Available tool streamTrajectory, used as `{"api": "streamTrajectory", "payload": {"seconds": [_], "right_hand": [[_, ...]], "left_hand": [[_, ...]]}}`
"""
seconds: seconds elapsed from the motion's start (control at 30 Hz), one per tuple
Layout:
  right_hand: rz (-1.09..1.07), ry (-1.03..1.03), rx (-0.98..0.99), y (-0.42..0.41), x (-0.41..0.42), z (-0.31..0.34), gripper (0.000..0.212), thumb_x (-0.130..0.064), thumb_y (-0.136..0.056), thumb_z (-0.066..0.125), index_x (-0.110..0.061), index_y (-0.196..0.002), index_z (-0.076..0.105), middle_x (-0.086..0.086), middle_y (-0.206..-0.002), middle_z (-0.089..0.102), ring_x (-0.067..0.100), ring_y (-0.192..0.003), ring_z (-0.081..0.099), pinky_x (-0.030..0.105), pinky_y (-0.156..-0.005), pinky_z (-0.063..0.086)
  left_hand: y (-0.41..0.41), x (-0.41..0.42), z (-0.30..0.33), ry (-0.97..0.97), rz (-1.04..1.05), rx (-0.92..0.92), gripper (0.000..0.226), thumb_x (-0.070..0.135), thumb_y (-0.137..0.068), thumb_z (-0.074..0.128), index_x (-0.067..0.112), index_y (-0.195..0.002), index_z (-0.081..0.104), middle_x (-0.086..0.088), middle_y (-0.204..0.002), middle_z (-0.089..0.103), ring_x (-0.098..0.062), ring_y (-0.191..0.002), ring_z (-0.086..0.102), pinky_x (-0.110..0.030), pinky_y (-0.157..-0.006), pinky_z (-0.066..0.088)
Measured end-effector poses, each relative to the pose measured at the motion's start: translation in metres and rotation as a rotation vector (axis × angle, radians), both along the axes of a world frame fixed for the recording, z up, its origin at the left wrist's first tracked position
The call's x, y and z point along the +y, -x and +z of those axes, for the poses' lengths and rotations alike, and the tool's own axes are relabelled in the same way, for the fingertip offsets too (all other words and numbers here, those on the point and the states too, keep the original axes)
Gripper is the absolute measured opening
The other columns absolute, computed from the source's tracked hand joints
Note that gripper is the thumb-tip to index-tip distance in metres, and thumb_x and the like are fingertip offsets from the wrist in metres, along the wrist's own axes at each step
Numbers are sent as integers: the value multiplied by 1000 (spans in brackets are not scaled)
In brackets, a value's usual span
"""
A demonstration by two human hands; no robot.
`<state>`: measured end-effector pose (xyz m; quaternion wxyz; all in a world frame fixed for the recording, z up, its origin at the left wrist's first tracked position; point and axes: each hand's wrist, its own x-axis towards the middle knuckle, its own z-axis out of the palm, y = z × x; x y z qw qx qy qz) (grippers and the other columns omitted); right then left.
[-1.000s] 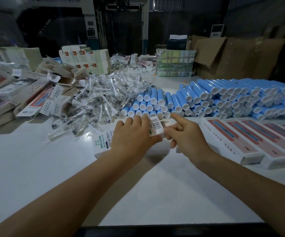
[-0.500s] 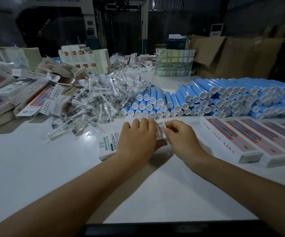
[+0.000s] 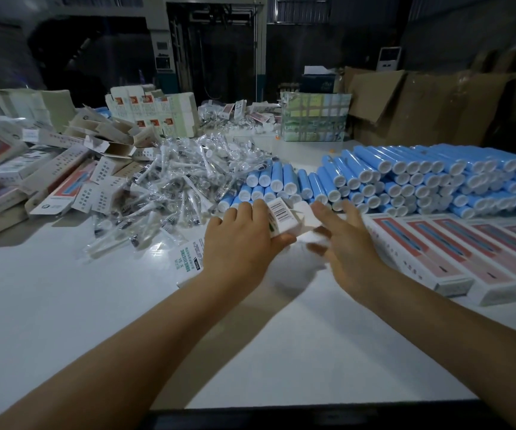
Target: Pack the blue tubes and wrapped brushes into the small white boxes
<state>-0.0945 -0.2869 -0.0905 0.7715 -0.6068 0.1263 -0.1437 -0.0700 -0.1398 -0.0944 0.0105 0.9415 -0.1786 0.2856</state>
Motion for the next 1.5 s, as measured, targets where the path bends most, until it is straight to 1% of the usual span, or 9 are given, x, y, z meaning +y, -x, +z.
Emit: {"api": "streamTrajectory", "payload": {"seconds": [0.1,0.23,0.37,0.47,0.67,0.87,1.03,1.3,1.5], "right_hand": [[340,-460,86,3,6,-3,37,-31,-89,60,-3,-113,64,14,-92,71,15,-58,64,32,-65,57],[329,-474,-63,1,9,-9,21,-12,-92,56,-9,-111,63,11,-92,71,15,-66,66,24,-57,55],[51,81,-88,2,14,-17,22,-8,-93,52,-14,-110,66,8,-92,73,20,-77,70,32,-66,58],[-45,666,-104,6,18,-24,32,-17,-100,43,-16,-128,57,5,-121,65,19,-112,61,35,-96,50],[-17,866,-114,10,21,-30,45,-21,-103,33,-12,-148,31,7,-142,49,19,-131,45,24,-103,36],[47,714,-109,14,22,-21,35,-29,-102,36,-23,-133,52,-10,-123,58,-4,-105,57,8,-86,44],[130,17,-68,15,16,-5,33,-27,-99,43,-12,-93,71,12,-91,74,20,-84,72,35,-75,58],[79,196,-127,15,14,-6,36,-11,-96,50,-7,-131,56,18,-104,69,21,-80,67,32,-72,59],[80,154,-160,19,12,-6,24,-10,-99,43,-12,-101,68,14,-99,70,14,-82,71,22,-60,55]], "left_hand": [[3,-5,-5,-59,-21,-9,69,66,-91,28,13,-136,31,-3,-126,49,-24,-112,48,-34,-85,35],[4,-9,-6,-97,-42,-18,77,68,-86,14,12,-135,34,-4,-122,51,-24,-107,50,-33,-81,34],[10,-14,-7,-115,-38,-49,76,65,-89,23,7,-134,42,-8,-118,57,-25,-101,56,-35,-78,39],[16,-15,-12,-165,-48,-159,62,56,-89,47,4,-119,60,-8,-98,66,-23,-81,62,-33,-66,45],[20,-16,-10,-210,-49,-249,46,30,-88,33,6,-108,67,-4,-83,66,-18,-67,60,-30,-58,44],[20,-11,-8,-236,-46,-192,60,46,-92,21,9,-115,63,-1,-91,65,-16,-74,60,-29,-62,44],[15,-8,-6,-151,-49,-73,70,61,-92,31,5,-132,44,-8,-114,58,-24,-95,56,-35,-76,41],[16,-6,-2,-52,-104,-84,82,66,-85,18,4,-125,53,-10,-105,62,-27,-90,60,-37,-72,44],[15,-3,-3,-62,-125,-84,83,67,-85,19,4,-131,49,-10,-111,61,-27,-96,57,-37,-77,43]]}}
